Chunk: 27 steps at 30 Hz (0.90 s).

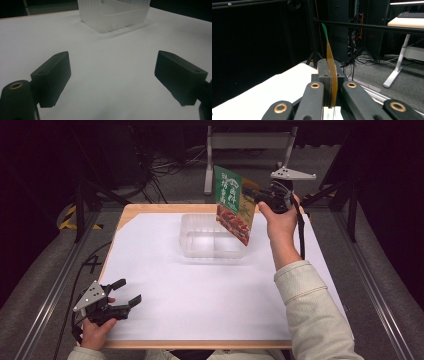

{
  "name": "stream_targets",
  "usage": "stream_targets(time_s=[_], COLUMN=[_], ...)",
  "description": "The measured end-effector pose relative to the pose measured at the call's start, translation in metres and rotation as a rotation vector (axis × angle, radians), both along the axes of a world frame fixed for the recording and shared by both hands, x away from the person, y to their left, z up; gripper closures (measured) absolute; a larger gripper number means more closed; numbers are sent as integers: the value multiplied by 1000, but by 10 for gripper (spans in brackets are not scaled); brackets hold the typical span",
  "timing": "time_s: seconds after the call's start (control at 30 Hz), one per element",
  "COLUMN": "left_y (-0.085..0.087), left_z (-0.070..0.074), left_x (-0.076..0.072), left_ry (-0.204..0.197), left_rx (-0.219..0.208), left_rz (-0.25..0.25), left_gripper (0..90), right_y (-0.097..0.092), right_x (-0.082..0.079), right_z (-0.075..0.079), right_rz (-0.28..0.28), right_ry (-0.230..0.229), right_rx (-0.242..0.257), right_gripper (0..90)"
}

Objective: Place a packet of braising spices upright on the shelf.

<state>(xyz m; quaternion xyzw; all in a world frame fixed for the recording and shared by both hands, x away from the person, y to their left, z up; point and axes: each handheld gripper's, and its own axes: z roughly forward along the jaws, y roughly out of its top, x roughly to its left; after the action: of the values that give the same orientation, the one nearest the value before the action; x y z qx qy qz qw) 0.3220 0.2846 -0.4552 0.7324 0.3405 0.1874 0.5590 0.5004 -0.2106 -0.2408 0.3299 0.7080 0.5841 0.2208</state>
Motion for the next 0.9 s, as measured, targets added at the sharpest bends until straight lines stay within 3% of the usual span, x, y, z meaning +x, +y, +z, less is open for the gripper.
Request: stream_targets(time_s=[0.37,0.9], left_y=[0,1], left_z=[0,0], left_x=[0,0], left_ry=[0,3], left_rx=[-3,1], left_rz=[-1,-5], left_gripper=[144,144], right_y=[6,5], right_x=[7,12], right_z=[-10,-29], right_rz=[-23,-12], right_ry=[20,26], right_rx=[19,17], right_gripper=[900,900])
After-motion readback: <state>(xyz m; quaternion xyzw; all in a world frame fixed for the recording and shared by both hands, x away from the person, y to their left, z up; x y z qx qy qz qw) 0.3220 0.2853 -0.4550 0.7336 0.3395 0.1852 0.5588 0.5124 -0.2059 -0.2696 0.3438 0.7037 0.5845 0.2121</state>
